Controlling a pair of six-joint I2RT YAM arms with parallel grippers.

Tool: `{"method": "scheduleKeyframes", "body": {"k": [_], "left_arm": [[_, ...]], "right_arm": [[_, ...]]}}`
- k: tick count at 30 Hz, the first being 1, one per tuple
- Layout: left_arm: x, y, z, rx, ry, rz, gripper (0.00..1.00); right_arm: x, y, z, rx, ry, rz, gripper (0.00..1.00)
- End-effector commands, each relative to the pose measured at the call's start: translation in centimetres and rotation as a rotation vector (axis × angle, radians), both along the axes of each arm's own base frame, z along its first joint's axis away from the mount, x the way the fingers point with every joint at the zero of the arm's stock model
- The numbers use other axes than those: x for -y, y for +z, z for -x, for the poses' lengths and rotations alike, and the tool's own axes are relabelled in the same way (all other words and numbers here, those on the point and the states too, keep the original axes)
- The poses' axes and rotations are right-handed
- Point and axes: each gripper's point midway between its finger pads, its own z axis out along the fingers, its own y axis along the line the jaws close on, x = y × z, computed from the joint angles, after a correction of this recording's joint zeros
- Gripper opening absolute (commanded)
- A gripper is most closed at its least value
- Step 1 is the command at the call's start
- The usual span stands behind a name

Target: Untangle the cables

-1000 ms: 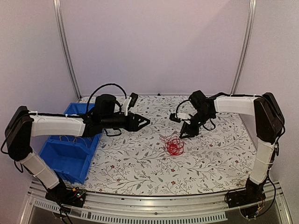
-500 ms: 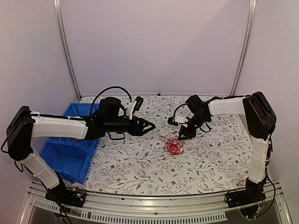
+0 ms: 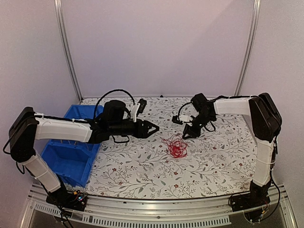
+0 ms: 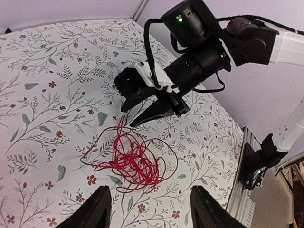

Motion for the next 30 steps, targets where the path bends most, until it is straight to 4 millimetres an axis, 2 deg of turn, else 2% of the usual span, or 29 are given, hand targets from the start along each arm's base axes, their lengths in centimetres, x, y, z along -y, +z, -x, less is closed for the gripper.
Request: {"method": "scheduleKeyframes", "body": {"k": [1,7,13,14,16,18,19,20,24,28,30], "left_arm": [[0.6,0.5,-0.1,0.017,0.014,0.023,0.57],[1.3,-0.2,0.4,-0.006,-0.012,0.014,0.58],[2.0,-0.9,0.4,-0.02,-0.015,0.006,0.58],[2.1,-1.2,0.2,-0.022,-0.006,0.003,0.58],[2.3,-1.9,-0.3,-0.025,0.021,-0.009,0.59],[2.5,-2.8,-1.3,-0.03,0.067,-0.02,0.6],[2.7,-3.2,-1.7,-0.032,0.082,-0.019,0.6],[3.0,-3.6,-2.2,-0.032,0.096,-0.012,0.6],[5.1,-4.2,-3.7,-0.014,0.111,0.046,0.61],[8.7,-4.2,-4.5,0.042,0.049,0.132,0.61],[10.4,-5.3,-5.1,0.031,0.028,0.175,0.61]], "right_arm": [[0.0,1.8,-1.8,0.051,-0.002,-0.022,0.36],[-1.1,0.5,-2.1,0.024,0.007,-0.048,0.39],[-2.8,-0.3,-0.7,0.01,0.088,-0.077,0.42],[-3.0,-0.3,-0.7,0.008,0.093,-0.086,0.39],[-3.5,0.3,-0.7,0.003,0.094,-0.109,0.21],[-3.7,1.5,-0.8,0.011,0.083,-0.133,0.03],[-3.8,2.4,-0.6,0.02,0.083,-0.146,0.0],[-3.8,3.2,-0.5,0.027,0.08,-0.157,0.0],[-4.1,9.6,0.8,0.066,0.081,-0.255,0.0],[-4.2,14.0,2.1,0.063,0.075,-0.32,0.0],[-4.5,15.7,2.6,0.053,0.082,-0.345,0.0]]}}
